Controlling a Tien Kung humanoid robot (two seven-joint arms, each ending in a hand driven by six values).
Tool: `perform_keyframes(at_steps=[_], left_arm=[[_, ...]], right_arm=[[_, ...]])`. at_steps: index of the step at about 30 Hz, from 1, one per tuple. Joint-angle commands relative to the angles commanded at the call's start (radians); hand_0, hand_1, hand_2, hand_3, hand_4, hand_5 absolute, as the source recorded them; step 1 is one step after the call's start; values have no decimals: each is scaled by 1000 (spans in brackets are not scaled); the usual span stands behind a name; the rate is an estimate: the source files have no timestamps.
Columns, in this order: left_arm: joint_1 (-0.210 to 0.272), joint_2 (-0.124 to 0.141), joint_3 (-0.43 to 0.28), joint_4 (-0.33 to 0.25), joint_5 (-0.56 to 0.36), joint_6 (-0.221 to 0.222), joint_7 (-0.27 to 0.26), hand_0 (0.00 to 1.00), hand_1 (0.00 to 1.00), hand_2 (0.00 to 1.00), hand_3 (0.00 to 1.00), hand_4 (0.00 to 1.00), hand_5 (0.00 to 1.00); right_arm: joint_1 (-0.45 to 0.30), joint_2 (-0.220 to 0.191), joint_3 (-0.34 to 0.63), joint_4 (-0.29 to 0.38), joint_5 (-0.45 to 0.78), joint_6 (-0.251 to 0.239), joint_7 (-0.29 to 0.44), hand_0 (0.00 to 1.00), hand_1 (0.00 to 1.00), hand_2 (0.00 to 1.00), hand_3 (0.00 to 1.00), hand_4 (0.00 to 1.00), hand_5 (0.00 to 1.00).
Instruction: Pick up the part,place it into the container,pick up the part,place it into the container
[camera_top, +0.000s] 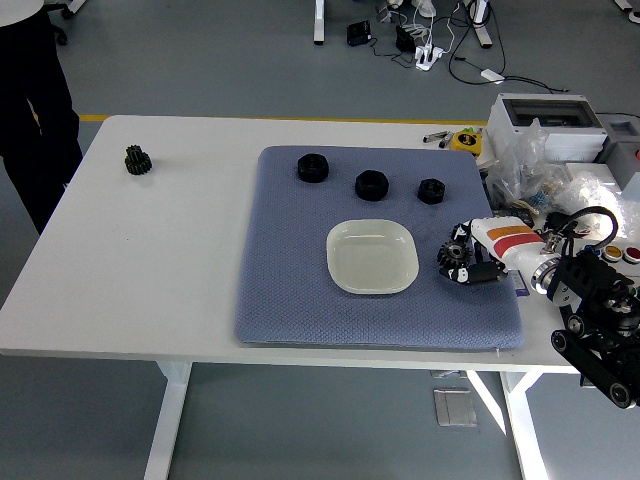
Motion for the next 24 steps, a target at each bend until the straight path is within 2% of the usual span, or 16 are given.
perform_keyframes(at_steps=[7,14,20,24], left_arm=[[2,1,-1,0,1,0,1,626,628,618,563,628,556],[3,3,-3,0,4,0,2,626,628,619,563,630,558],[4,5,-10,-1,18,-2,7,626,628,619,563,630,557],[0,5,-18,-2,34,-2,12,626,628,619,563,630,557]], right_arm=[[22,7,18,76,-29,-2,-10,2,95,233,386,743,220],[71,26,-61,146,-27,-4,-10,2,97,236,393,755,209],[126,74,-164,122,3,-13,-3,2,115,254,414,766,202],[155,112,-225,63,33,-24,7,2,115,254,414,766,202]])
